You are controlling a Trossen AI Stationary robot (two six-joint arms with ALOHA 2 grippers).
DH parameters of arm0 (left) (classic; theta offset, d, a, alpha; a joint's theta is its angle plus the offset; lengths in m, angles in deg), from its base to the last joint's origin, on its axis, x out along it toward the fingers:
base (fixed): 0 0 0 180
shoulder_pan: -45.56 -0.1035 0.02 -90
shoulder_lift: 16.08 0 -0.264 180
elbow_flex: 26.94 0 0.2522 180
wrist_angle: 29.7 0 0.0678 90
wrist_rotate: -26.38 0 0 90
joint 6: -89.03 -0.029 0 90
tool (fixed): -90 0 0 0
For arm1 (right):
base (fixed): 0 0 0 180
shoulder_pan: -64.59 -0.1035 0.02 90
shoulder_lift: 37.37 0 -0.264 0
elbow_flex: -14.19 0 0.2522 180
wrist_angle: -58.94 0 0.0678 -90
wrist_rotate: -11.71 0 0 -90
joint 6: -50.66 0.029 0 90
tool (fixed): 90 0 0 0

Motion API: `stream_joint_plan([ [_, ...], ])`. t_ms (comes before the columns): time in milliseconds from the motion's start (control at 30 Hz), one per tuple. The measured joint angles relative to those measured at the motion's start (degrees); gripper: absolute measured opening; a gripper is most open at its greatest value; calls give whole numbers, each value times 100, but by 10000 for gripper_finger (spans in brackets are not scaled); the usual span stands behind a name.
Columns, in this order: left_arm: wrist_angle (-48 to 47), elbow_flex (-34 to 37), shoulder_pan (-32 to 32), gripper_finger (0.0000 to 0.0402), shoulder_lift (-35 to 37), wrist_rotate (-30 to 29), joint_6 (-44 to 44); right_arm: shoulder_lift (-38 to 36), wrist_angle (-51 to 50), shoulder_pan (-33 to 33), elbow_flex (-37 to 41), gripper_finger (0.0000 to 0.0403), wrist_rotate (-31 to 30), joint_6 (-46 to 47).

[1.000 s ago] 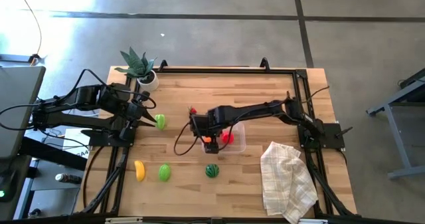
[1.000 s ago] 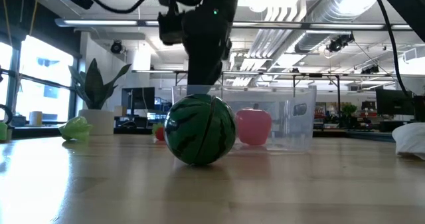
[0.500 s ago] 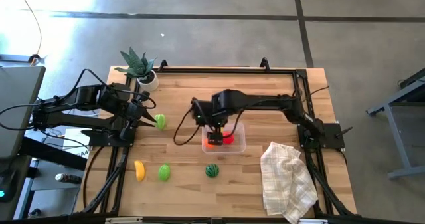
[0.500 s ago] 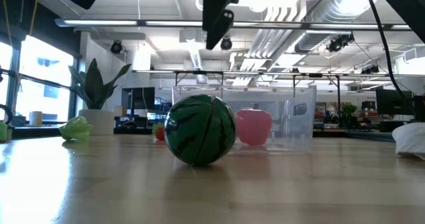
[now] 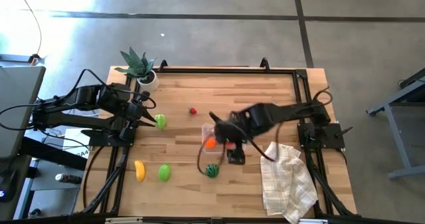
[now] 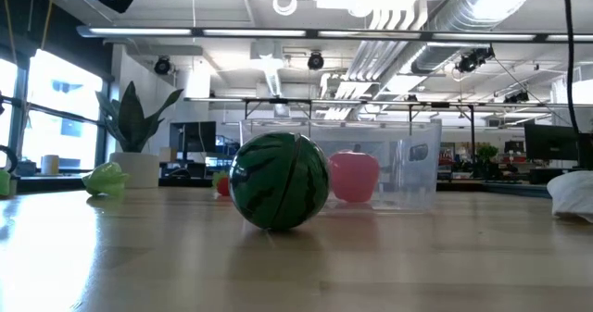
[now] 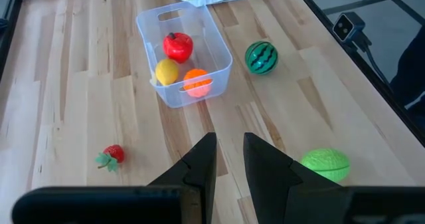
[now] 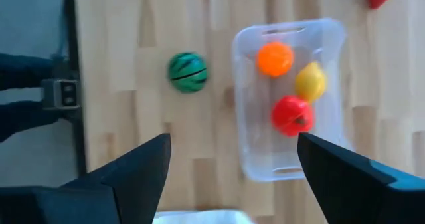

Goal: Pick and placing Produce into tupperware
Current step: Put the green watermelon into the transparent bin

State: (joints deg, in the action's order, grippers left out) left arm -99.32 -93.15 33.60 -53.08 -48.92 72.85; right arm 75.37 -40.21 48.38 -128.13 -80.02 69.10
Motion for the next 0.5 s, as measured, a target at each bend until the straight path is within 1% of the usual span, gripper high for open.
stream_joint_plan([
  [200,0,0,-1,67,0,-1,-1,-2,-61,-826,4,316,-238,1098],
  [300,0,0,-2,67,0,-2,-2,24,-63,-1187,6,316,-520,1847],
  [400,0,0,-2,67,0,-2,-2,22,-65,-1497,7,316,-920,2871],
  [500,0,0,-1,67,1,0,-2,39,-31,-1769,7,316,-1276,4184],
])
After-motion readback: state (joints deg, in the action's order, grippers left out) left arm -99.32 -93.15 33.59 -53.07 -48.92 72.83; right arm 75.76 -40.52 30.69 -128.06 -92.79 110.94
